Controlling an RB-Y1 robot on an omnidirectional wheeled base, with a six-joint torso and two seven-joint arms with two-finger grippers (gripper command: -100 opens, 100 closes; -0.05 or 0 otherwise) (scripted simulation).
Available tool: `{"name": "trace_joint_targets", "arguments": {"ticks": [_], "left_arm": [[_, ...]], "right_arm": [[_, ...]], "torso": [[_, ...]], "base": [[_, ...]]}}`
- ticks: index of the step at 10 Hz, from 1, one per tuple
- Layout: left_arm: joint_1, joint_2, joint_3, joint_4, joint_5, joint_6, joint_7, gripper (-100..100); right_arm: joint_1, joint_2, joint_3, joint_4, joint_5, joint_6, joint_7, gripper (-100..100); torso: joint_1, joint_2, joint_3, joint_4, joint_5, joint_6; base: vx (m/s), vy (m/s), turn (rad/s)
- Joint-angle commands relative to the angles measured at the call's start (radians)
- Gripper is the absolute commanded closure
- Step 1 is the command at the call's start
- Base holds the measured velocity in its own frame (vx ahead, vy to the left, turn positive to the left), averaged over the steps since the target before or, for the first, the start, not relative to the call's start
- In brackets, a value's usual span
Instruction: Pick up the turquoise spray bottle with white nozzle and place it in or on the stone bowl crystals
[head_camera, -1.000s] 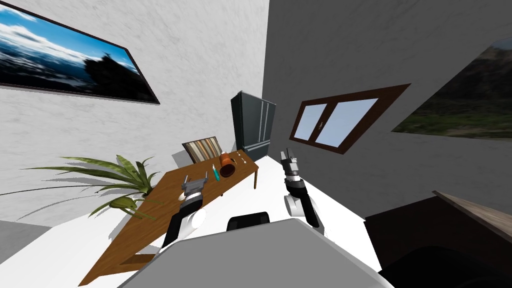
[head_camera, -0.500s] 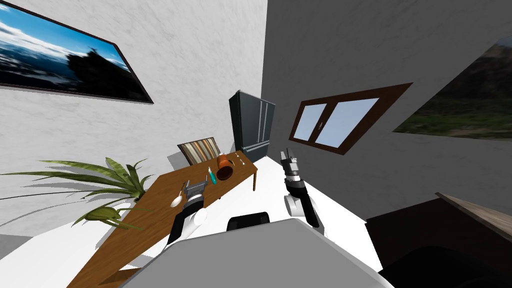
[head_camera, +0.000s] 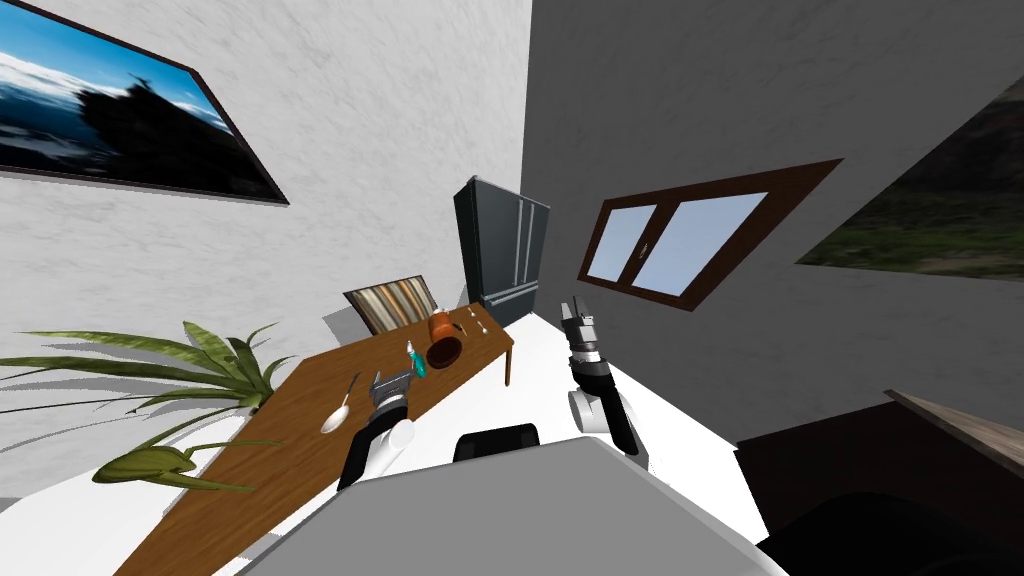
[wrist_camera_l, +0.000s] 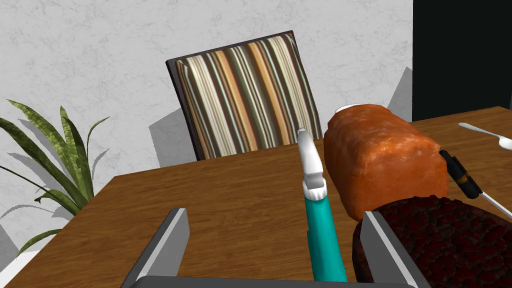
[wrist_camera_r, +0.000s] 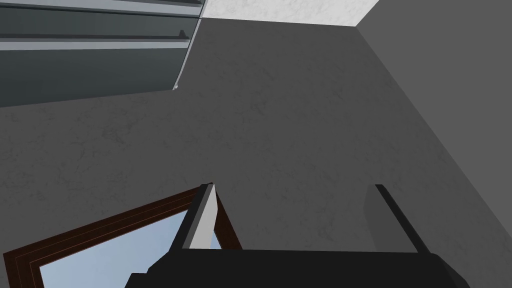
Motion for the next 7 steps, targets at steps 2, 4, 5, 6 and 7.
{"name": "trace_joint_targets", "arguments": {"ticks": [2,4,5,6,7], "left_arm": [[-0.025,-0.011,0.023,0.061,0.026,0.025,0.028,-100],[-0.036,-0.013,0.031,0.096,0.037,0.034,0.044,-100],[-0.046,-0.014,0.039,0.124,0.047,0.042,0.058,-100],[-0.056,-0.015,0.046,0.149,0.057,0.049,0.072,-100],[-0.064,-0.016,0.052,0.173,0.066,0.056,0.084,-100]], "right_arm": [[0.000,0.000,0.000,0.000,0.000,0.000,0.000,0],[0.000,0.000,0.000,0.000,0.000,0.000,0.000,0],[0.000,0.000,0.000,0.000,0.000,0.000,0.000,0],[0.000,0.000,0.000,0.000,0.000,0.000,0.000,0],[0.000,0.000,0.000,0.000,0.000,0.000,0.000,0]], "torso": [[0.000,0.001,0.000,0.000,0.000,0.000],[0.001,0.000,0.000,0.000,0.000,0.000],[0.001,0.000,0.000,0.000,0.000,0.000],[0.001,-0.001,0.000,0.000,0.000,0.000],[0.001,-0.001,-0.001,0.000,0.000,0.000]], "base": [[0.053,0.002,-0.028],[0.060,0.001,-0.014],[0.073,0.000,-0.037],[0.080,0.001,-0.024],[0.085,-0.005,-0.021]]}}
